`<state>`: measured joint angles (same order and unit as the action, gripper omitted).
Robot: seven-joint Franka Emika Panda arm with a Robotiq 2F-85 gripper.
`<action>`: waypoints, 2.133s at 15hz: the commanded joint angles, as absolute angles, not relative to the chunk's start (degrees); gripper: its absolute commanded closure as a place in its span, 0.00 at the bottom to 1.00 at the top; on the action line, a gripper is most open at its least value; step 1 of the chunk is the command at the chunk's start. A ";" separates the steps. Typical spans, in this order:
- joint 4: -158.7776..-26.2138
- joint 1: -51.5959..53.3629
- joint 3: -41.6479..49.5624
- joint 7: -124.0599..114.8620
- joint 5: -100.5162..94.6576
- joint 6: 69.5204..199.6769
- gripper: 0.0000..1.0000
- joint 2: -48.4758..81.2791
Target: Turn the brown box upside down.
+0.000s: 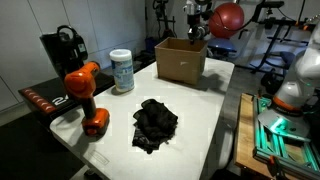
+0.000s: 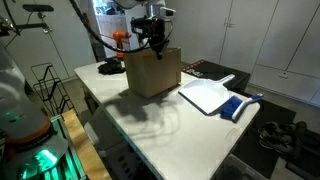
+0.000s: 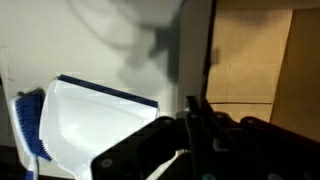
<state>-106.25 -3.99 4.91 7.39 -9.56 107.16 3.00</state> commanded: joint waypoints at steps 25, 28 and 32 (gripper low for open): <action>-108.32 8.18 -7.14 -7.85 -59.82 88.13 0.99 3.88; -110.77 9.23 -7.99 -12.81 -63.66 87.27 0.99 5.33; -112.00 10.22 -8.85 -17.59 -65.39 86.22 0.99 6.75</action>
<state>-110.59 9.42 -8.24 -14.38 -63.37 87.60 5.87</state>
